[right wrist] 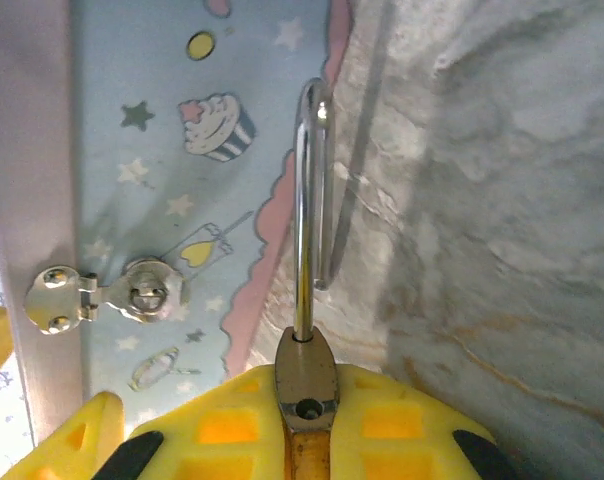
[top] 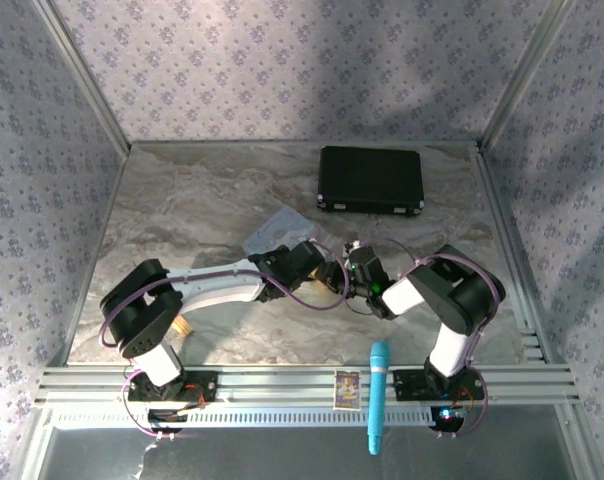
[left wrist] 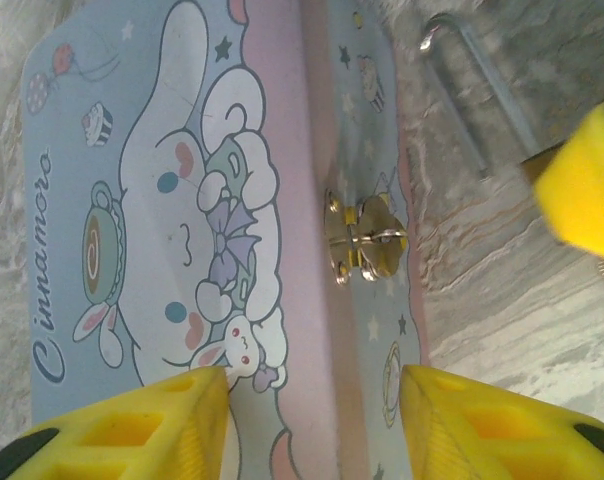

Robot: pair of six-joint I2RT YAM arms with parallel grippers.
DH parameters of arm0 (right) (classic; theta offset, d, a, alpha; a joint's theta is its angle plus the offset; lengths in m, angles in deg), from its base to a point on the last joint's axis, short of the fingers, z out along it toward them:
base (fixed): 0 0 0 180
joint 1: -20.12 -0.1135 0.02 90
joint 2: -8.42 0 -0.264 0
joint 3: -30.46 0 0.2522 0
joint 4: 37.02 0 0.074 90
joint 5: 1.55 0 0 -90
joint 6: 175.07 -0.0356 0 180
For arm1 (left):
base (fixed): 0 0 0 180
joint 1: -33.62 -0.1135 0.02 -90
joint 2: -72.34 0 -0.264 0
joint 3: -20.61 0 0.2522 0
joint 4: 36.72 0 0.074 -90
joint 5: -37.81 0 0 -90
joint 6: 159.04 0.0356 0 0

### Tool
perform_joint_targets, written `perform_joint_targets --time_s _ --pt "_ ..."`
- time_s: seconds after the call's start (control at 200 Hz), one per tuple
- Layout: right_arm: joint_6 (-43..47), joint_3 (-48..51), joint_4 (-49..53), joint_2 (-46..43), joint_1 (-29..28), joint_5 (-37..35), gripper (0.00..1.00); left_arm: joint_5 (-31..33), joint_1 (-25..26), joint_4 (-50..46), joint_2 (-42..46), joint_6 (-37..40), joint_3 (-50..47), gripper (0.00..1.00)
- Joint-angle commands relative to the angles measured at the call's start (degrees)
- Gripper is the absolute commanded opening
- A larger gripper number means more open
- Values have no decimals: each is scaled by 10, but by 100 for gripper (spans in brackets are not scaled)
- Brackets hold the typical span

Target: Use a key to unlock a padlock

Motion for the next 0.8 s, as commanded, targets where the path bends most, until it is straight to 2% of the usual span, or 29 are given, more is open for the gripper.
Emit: perform_joint_targets --time_s 0.0,0.17,0.3,0.41,0.575,0.795 --pt "58 -4 199 -35 12 36 6 18 -4 -98 -30 -29 1 52" --pt "150 -41 402 -88 45 66 7 57 -16 -97 -17 -39 4 67" --pt "229 -81 524 -84 77 99 7 93 -40 -99 -4 -51 6 70" --pt "291 -114 619 -87 100 103 9 92 -71 -85 15 -52 -5 71" --pt "349 -144 696 -104 135 104 14 95 -106 -64 30 -44 -19 74" --pt "362 -158 715 -98 136 101 23 81 -129 -40 41 -40 -31 76"
